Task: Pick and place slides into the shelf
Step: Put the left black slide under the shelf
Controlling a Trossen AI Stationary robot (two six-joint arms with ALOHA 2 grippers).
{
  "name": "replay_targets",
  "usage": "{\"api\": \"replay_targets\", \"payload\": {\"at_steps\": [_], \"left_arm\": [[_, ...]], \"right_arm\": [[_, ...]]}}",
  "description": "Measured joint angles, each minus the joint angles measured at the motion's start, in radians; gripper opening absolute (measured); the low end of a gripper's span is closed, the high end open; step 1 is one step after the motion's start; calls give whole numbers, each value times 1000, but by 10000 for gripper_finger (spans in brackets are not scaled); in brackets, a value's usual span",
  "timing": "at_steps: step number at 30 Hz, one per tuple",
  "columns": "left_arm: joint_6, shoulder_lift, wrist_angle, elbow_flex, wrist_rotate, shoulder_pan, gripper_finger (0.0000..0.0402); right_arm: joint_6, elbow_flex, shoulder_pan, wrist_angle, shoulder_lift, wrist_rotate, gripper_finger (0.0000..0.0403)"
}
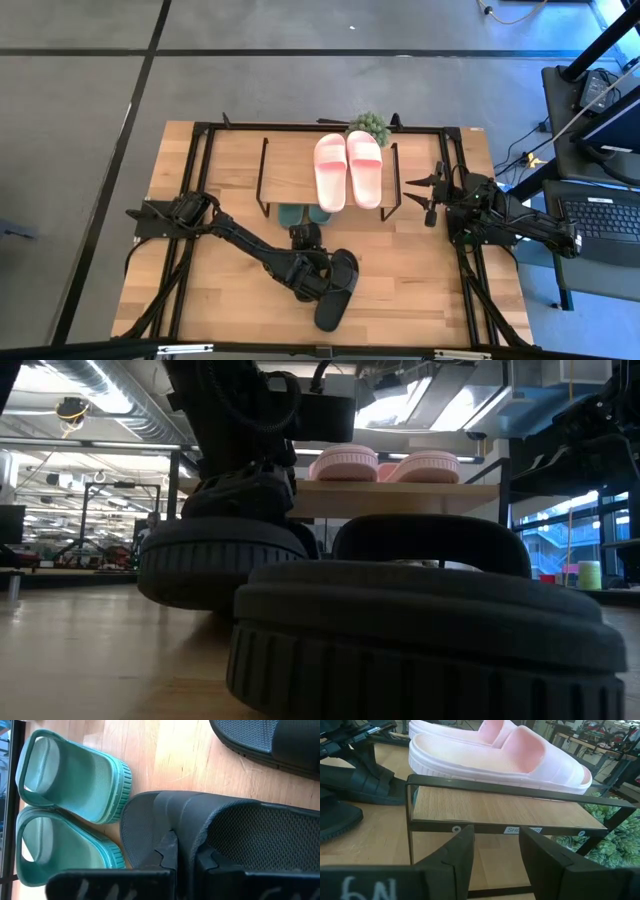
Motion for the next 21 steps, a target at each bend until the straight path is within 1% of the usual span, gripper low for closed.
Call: {"api": "replay_targets", "payload": {"at_steps": [3,9,12,15,21], "left_arm": [[0,0,0,0,0,0,9],[0,0,2,0,4,-1,41],[0,0,3,0,4,-1,48],[-1,0,2,0,4,-1,41],[0,0,0,0,-1,0,9]], "right_arm": [[0,0,0,0,0,0,157],[0,0,0,0,0,0,157],[0,0,0,0,0,0,157],[0,0,0,0,0,0,157],[0,0,0,0,0,0,157]]}}
